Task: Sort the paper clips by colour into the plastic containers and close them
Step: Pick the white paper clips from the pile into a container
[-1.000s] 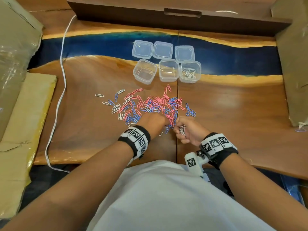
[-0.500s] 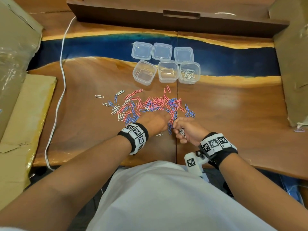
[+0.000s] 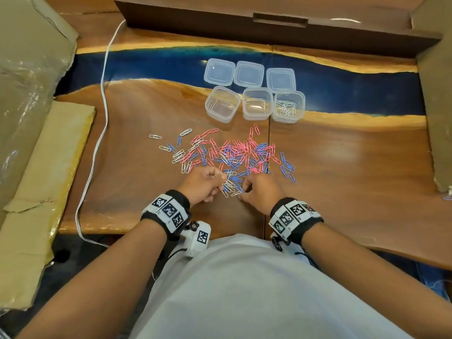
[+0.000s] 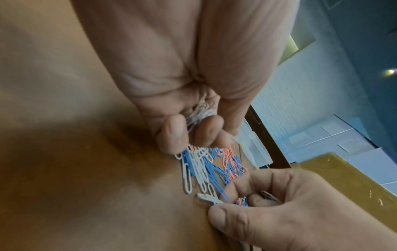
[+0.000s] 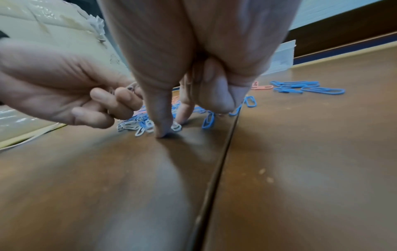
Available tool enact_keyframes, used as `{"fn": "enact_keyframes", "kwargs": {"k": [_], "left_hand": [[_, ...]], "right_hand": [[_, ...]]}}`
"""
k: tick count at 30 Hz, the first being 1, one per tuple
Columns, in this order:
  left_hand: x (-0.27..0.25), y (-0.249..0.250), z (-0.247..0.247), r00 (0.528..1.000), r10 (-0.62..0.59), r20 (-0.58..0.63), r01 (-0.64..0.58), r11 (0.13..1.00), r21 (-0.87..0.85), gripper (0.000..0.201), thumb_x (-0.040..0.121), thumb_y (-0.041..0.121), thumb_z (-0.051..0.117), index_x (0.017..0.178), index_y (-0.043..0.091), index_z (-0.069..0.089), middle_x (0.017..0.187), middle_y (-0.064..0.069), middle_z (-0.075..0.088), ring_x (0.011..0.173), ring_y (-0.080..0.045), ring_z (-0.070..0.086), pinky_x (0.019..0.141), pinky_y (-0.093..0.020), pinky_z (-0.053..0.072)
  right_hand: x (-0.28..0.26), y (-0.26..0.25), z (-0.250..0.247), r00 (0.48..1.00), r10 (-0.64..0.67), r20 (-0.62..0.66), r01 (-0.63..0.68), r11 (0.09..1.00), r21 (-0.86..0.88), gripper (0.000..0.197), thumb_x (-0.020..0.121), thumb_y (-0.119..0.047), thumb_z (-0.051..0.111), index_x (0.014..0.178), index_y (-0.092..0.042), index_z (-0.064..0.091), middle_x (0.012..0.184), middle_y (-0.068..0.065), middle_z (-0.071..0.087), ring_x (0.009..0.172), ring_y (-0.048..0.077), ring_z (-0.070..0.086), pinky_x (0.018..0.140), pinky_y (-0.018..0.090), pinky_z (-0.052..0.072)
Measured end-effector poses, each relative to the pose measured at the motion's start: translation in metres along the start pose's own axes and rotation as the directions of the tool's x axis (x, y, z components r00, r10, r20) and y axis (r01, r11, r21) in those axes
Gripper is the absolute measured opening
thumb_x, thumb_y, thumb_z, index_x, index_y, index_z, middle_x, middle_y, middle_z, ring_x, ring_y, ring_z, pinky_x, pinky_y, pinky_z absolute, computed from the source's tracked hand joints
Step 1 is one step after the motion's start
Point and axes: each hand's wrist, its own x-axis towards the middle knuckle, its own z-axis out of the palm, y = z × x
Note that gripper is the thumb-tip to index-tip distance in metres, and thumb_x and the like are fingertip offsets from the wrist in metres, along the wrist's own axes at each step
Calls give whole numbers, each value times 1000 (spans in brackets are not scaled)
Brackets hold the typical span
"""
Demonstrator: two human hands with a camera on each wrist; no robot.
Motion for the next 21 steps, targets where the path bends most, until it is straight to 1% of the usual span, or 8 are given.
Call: {"fn": "enact_keyframes", "kwargs": {"k": [3,6,10,13,15,17,19,21], "left_hand": [[0,-3,-2,998,3,56,-5,999,39,9,94,5,55,88,5,61,67,-7,60,44,-8,43,35,-19,34],[2,-4,-2,994,-14,109,10,999,41,18,97,3,48,93,6,65,67,-4,55,47,-7,43,36,-20,34],[0,2,3,988,-67,140,66,998,14,23,100,14,45,82,11,59,66,-1,46,47,-7,36,40,-19,27],[-1,9,12,999,-17,49,3,965,263,30,91,34,61,68,17,50,61,2,44,51,-11,37,46,-22,33],[1,10,18,994,106,24,-103,837,538,30,81,36,72,67,18,53,63,4,50,60,-13,46,57,-25,38],[1,12,25,979,186,78,-179,621,763,20,78,35,74,76,19,61,73,4,56,71,-17,52,61,-27,36],[1,12,31,966,215,146,-228,429,874,16,82,31,70,90,18,65,85,1,62,81,-21,56,65,-26,34],[2,11,35,959,225,171,-244,354,903,13,85,28,66,91,16,66,90,-1,66,88,-23,60,66,-26,33]], "right_hand": [[0,-3,-5,999,31,13,-31,999,-7,9,80,-9,63,74,-7,69,81,9,71,74,22,62,64,25,44],[2,-1,-6,999,52,16,-52,999,-8,11,77,-6,59,73,-3,69,78,12,71,75,26,64,62,25,45],[1,3,-4,998,37,50,-36,999,-20,13,75,-7,58,72,4,65,73,21,64,64,27,54,61,33,48],[-5,6,-4,996,54,73,-54,999,-8,14,80,-17,60,70,-7,59,74,15,64,70,27,57,62,33,44],[-8,7,-8,993,87,85,-91,995,45,18,85,-21,57,71,-10,54,71,13,59,67,27,54,60,35,43],[-10,8,-14,972,187,145,-217,947,238,16,87,-19,50,71,-14,51,60,4,46,54,21,43,47,29,36],[-11,10,-18,916,281,287,-396,755,522,23,85,-11,42,65,-20,48,56,-1,33,44,15,28,43,16,20],[-14,13,-23,877,285,388,-480,550,683,26,81,-4,37,62,-21,41,55,1,29,44,11,20,46,13,14]]}}
